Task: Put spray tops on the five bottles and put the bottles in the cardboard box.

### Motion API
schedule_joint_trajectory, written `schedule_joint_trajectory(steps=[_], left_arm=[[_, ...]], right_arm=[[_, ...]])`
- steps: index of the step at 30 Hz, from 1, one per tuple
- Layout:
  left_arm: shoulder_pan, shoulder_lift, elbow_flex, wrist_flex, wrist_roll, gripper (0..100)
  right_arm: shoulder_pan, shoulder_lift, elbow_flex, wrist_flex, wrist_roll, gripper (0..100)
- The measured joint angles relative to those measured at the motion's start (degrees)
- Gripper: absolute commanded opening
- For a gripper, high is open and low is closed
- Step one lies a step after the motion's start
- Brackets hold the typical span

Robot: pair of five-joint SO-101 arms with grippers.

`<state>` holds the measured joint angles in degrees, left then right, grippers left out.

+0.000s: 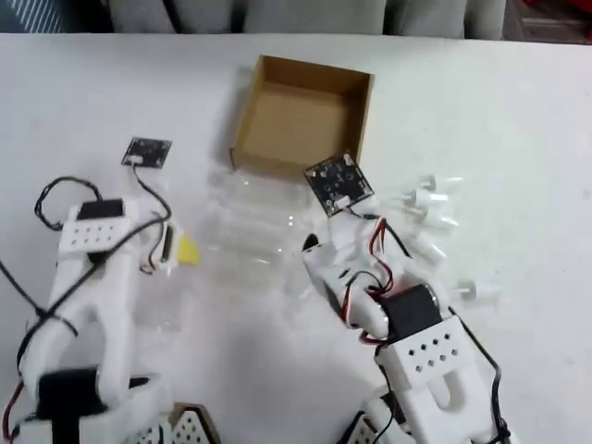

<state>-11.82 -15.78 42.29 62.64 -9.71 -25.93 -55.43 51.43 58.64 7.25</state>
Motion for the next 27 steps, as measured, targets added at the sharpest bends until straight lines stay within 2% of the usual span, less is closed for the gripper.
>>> schedule_joint_trajectory(steps=[10, 18, 24, 27], left_arm=[[0.09, 23.12, -17.14, 9.23, -1.85, 30], [0.09, 23.38, -17.67, 9.76, -3.25, 29], [1.85, 23.38, -16.00, 6.15, -3.43, 29], [2.02, 23.38, -16.00, 5.19, -3.43, 24]], right_arm=[[0.00, 0.00, 1.32, -1.67, 0.00, 7.0], [-1.23, 0.00, 2.99, -4.40, 0.00, 7.0], [-1.23, 0.00, 2.99, -4.40, 0.00, 7.0], [-1.23, 0.00, 2.99, -4.40, 0.00, 7.0]])
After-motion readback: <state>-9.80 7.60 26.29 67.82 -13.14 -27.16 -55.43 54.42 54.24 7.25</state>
